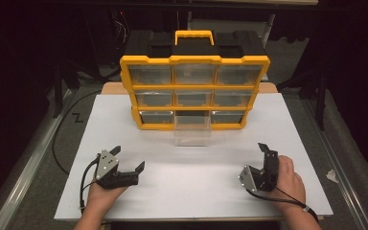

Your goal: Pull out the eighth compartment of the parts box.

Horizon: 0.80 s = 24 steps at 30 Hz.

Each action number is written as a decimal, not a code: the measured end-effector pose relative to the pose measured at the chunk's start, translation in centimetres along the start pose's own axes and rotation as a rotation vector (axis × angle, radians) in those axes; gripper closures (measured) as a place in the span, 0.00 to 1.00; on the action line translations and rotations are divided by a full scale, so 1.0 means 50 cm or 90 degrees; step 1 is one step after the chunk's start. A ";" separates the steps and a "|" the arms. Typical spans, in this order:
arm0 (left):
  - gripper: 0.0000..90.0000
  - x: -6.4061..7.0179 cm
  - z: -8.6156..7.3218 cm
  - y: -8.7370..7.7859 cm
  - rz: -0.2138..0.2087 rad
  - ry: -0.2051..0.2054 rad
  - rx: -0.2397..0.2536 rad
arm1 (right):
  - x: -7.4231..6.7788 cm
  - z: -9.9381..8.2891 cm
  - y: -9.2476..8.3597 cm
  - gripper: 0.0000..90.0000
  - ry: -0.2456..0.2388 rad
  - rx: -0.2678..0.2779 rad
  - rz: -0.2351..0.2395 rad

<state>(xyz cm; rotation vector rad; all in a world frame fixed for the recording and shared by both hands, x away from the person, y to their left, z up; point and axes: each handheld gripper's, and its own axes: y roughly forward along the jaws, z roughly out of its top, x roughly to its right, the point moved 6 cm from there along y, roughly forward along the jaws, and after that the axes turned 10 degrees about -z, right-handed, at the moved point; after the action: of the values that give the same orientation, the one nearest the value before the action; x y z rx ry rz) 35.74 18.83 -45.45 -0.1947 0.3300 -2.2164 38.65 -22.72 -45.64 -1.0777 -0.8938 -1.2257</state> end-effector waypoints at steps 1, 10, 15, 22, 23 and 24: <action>0.01 0.000 0.000 0.000 0.000 -0.001 0.000 | 0.000 -0.004 0.002 0.01 0.022 -0.008 0.009; 0.01 -0.001 0.000 0.001 -0.002 -0.009 0.001 | 0.002 -0.031 0.012 0.01 0.239 -0.049 0.081; 0.01 0.000 0.001 0.000 -0.004 -0.010 0.004 | 0.010 -0.028 0.005 0.01 0.352 -0.055 0.112; 0.01 -0.001 0.004 -0.001 -0.011 -0.015 0.012 | 0.020 -0.030 -0.014 0.01 0.512 -0.044 0.156; 0.01 -0.002 0.004 -0.001 -0.012 -0.014 0.012 | 0.021 -0.032 -0.017 0.01 0.534 -0.043 0.159; 0.01 -0.002 0.004 -0.001 -0.012 -0.014 0.012 | 0.024 -0.033 -0.020 0.01 0.556 -0.039 0.160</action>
<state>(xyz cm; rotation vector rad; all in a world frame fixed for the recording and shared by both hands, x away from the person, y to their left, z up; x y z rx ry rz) 35.82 18.90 -45.25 -0.2133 0.2962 -2.2332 37.80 -24.63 -44.82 -0.5660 -0.0477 -1.3311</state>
